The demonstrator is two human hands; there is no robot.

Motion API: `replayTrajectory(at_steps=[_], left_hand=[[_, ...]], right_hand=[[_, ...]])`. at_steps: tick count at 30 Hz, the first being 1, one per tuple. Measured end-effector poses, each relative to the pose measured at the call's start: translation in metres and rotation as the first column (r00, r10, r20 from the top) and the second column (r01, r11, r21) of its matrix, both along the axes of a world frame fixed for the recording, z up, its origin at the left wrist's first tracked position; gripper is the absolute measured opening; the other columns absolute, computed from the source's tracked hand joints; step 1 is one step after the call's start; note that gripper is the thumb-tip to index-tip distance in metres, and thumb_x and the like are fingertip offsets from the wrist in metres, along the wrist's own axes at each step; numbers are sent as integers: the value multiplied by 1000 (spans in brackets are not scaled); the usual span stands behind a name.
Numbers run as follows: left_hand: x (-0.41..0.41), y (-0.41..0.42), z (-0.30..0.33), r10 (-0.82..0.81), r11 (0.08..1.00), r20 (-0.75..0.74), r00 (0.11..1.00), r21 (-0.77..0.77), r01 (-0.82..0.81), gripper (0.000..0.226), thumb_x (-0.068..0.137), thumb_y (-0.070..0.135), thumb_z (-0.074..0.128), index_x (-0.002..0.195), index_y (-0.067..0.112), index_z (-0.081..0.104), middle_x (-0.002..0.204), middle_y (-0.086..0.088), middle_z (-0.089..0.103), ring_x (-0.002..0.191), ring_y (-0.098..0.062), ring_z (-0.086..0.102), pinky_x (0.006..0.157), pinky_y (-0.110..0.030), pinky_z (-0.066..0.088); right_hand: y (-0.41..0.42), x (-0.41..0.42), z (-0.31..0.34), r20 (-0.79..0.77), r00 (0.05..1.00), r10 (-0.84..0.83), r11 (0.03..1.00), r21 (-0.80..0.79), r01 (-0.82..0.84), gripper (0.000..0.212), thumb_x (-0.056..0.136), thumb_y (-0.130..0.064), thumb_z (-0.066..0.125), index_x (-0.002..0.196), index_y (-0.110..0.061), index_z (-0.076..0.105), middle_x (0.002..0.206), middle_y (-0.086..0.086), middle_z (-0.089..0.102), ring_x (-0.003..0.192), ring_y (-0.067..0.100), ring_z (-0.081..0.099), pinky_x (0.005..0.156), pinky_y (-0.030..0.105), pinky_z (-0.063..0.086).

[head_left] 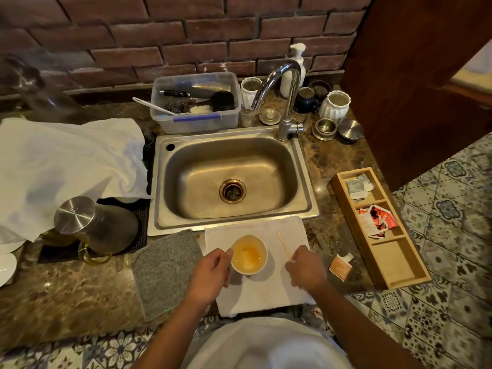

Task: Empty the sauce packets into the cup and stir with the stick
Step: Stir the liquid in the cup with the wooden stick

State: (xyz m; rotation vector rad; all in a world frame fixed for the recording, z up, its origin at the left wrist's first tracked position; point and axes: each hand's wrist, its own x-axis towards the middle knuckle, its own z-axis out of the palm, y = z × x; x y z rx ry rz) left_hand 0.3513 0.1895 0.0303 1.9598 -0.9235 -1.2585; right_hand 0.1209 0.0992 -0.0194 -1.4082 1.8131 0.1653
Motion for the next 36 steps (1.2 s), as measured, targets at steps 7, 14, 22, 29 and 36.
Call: replayTrajectory(at_steps=[7, 14, 22, 29, 36], left_hand=[[3, -1, 0, -51, 998, -9, 999, -24, 51, 43, 105, 32, 51, 77, 0, 59, 58, -9, 62, 50, -15, 56, 53, -29, 46], [4, -3, -2, -38, 999, -51, 998, -4, 37, 45, 104, 34, 51, 78, -2, 59, 56, -2, 61, 50, -16, 56, 54, -34, 47], [3, -5, -2, 0, 1000, -94, 996, 20, 2, 44, 104, 35, 51, 79, -1, 59, 57, -4, 62, 52, -20, 57, 55, -37, 45], [3, -4, -2, -6, 999, -101, 995, 31, 9, 44, 104, 36, 52, 79, 0, 58, 59, -4, 63, 52, -19, 57, 54, -38, 45], [3, -4, -4, -16, 1000, -92, 996, 21, 18, 44, 104, 37, 51, 79, 2, 59, 58, -3, 63, 51, -17, 58, 54, -38, 46]], right_hand=[[-4, 0, -3, -31, 999, 29, 999, 21, -28, 16, 85, -28, 68, 89, -15, 60, 76, 4, 71, 50, 14, 69, 53, 28, 61], [7, 6, -7, -11, 1000, -21, 999, -34, 20, 20, 87, -25, 61, 99, -14, 49, 80, 4, 67, 51, 19, 70, 47, 29, 58], [11, 3, -10, -75, 996, 51, 996, -75, -56, 17, 96, -31, 53, 101, -14, 50, 82, -1, 65, 55, 14, 70, 63, 37, 64], [11, -9, -10, -129, 981, 143, 971, -173, -165, 20, 98, -39, 51, 99, -19, 55, 89, -2, 64, 83, 17, 64, 77, 38, 59], [12, -18, -1, 26, 998, 62, 944, -327, -50, 13, 94, -25, 62, 84, -22, 53, 83, -3, 60, 76, 16, 61, 68, 32, 52]])
